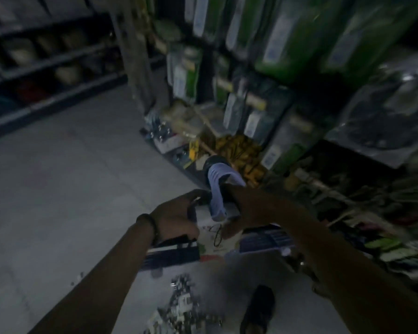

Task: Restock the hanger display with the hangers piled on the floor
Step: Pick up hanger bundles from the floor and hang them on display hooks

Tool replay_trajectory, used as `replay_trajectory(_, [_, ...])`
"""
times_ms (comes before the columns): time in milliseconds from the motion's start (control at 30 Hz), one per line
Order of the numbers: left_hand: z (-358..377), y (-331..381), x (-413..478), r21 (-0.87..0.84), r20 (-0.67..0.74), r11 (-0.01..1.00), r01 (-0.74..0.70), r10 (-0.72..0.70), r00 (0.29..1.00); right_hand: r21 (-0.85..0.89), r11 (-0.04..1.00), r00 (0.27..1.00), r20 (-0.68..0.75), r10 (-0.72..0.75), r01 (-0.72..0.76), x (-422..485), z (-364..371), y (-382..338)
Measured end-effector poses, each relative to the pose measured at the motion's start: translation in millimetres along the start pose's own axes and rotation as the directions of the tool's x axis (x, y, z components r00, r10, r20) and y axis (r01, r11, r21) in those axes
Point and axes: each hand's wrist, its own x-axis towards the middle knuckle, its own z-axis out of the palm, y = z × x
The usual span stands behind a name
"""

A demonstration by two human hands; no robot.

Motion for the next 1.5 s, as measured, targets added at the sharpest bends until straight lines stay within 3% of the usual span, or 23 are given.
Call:
replay_trajectory(133, [-29.6,125.7,-63.0,0.132,0.019,0.979,-0.154,0.153,0.988,0.325,0.946,0.984,-0.174,0.034,0.024,-101.9,-59.6,-37.5])
replay_trajectory(200, [-29.8,188.4,-94.3,0.305,-0.118,0.920,-0.245,0.292,0.949,0.513,0.858,0.948,-0.281,0.147,0.019,-150.1,-79.6,-35.0])
replay_trajectory(233, [-25.7,215.5,-109.8,0.491,-0.272,0.839,-0.234,0.403,0.874,0.598,0.800,0.916,-0.346,0.203,0.048,-173.4,-87.2,-30.5])
replay_trajectory(300, [-3.2,258.9,-140.8,0.680,-0.550,0.721,-0.131,0.620,0.559,0.718,0.681,0.824,-0.468,0.321,0.142,-222.3,-98.4,-21.9])
replay_trajectory(333, [16.0,275.6,-151.0,0.657,-0.640,0.733,-0.175,0.666,0.384,0.758,0.622,0.771,-0.511,0.381,0.195,-247.1,-102.8,-17.3])
replay_trajectory(367, [39.4,296.3,-165.6,0.582,-0.722,0.768,-0.266,0.639,0.264,0.780,0.575,0.716,-0.547,0.435,0.247,-272.9,-106.2,-13.4])
replay_trajectory(400, [64.2,313.5,-172.7,0.418,-0.811,0.814,-0.403,0.534,0.239,0.789,0.537,0.666,-0.575,0.475,0.298,-298.1,-109.0,-7.9])
replay_trajectory(433, [86.4,332.8,-177.2,0.145,-0.861,0.837,-0.527,0.369,0.349,0.790,0.504,0.623,-0.597,0.505,0.349,-323.5,-111.6,-0.2])
replay_trajectory(467, [105.3,355.5,-177.6,-0.204,-0.794,0.799,-0.566,0.203,0.573,0.795,0.466,0.588,-0.603,0.540,0.387,-350.3,-116.7,5.6])
replay_trajectory(500, [122.6,379.0,-176.0,-0.489,-0.619,0.719,-0.494,0.113,0.777,0.803,0.420,0.562,-0.596,0.574,0.423,-377.4,-122.3,12.2])
replay_trajectory(533, [138.0,403.7,-172.6,-0.632,-0.434,0.662,-0.403,0.128,0.892,0.808,0.373,0.549,-0.585,0.597,0.455,-404.7,-128.3,20.1])
replay_trajectory(567, [153.3,429.5,-168.4,-0.655,-0.329,0.658,-0.371,0.193,0.924,0.801,0.339,0.539,-0.588,0.603,0.494,-434.6,-133.9,26.2])
replay_trajectory(667, [214.3,518.1,-166.4,-0.650,-0.270,0.588,-0.481,0.414,0.870,0.742,0.351,0.488,-0.650,0.582,0.570,-535.5,-152.4,43.4])
replay_trajectory(767, [286.3,610.9,-180.8,-0.747,-0.257,0.395,-0.535,0.571,0.780,0.692,0.384,0.446,-0.702,0.554,0.612,-634.8,-166.0,64.2])
replay_trajectory(867, [346.1,681.8,-194.3,-0.822,-0.242,0.275,-0.498,0.624,0.743,0.655,0.483,0.343,-0.735,0.585,0.581,-716.5,-173.5,80.3])
replay_trajectory(933, [376.4,718.5,-206.0,-0.816,-0.250,0.272,-0.510,0.630,0.735,0.612,0.696,0.191,-0.786,0.588,0.376,-765.7,-173.9,82.4])
replay_trajectory(1000, [399.1,750.5,-214.9,-0.765,-0.316,0.278,-0.581,0.624,0.715,0.569,0.822,0.121,-0.815,0.567,-0.021,-812.1,-175.4,83.1])
replay_trajectory(1067, [416.0,778.3,-225.0,-0.706,-0.356,0.296,-0.643,0.636,0.684,0.478,0.763,0.030,-0.839,0.543,-0.437,-853.7,-183.4,76.5])
replay_trajectory(1100, [423.3,791.4,-228.1,-0.678,-0.369,0.308,-0.667,0.642,0.672,0.455,0.701,-0.043,-0.853,0.520,-0.550,-871.4,-191.3,71.7])
replay_trajectory(1167, [435.8,815.5,-229.6,-0.623,-0.351,0.349,-0.700,0.675,0.649,0.411,0.676,-0.197,-0.907,0.373,-0.612,-899.0,-216.5,68.2])
replay_trajectory(1233, [447.1,837.1,-229.0,-0.571,-0.308,0.372,-0.731,0.729,0.612,0.291,0.726,-0.189,-0.957,0.221,-0.624,-914.9,-247.2,70.0])
replay_trajectory(1333, [456.5,863.7,-229.8,-0.506,-0.259,0.377,-0.776,0.791,0.554,0.211,0.733,-0.096,-0.976,0.196,-0.646,-912.0,-285.6,89.6])
replay_trajectory(1500, [444.5,912.4,-209.7,-0.402,-0.043,0.328,-0.855,0.926,0.376,0.177,0.762,-0.213,-0.976,0.053,-0.623,-908.5,-328.0,128.6])
